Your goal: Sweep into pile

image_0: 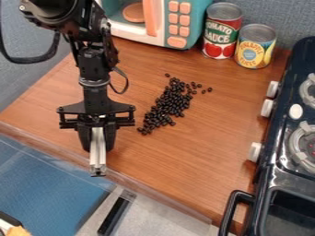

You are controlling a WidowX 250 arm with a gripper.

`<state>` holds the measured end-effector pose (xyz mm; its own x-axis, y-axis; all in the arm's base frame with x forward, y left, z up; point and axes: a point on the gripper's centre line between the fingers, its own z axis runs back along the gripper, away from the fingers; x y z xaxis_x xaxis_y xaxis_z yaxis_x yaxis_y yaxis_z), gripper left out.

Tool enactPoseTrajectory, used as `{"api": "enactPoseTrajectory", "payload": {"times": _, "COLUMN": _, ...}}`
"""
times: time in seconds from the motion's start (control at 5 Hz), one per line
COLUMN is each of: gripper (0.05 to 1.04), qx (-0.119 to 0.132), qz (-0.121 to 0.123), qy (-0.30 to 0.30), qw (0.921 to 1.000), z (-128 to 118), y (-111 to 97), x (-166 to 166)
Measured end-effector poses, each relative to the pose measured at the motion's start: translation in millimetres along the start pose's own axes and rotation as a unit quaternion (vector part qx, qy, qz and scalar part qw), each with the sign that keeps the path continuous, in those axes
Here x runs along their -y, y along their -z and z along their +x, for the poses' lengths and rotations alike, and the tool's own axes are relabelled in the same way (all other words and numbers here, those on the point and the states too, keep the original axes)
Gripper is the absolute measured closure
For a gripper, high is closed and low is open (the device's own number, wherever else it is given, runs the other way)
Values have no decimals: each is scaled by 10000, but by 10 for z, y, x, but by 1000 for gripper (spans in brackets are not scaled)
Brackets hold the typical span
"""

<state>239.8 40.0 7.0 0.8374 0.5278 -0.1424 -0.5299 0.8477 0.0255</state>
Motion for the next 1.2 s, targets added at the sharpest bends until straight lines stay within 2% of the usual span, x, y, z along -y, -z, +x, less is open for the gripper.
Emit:
{"api": "enactPoseTrajectory", "payload": {"times": 0.4, "gripper": 699, "qx": -53, "qz": -264, "qy": -795, "qw": 9965, "z": 159, "y": 18, "x": 193}}
{"api": "enactPoseTrajectory", "payload": {"times": 0.6, "gripper": 699, "qx": -19, "qz": -512, "qy": -1057, "qw": 9931, "z": 259, "y": 16, "x": 600}}
{"api": "enactPoseTrajectory", "payload": {"times": 1.2, "gripper": 699, "qx": 14, "qz": -554, "qy": -1371, "qw": 9890, "z": 325, "y": 9, "x": 703}}
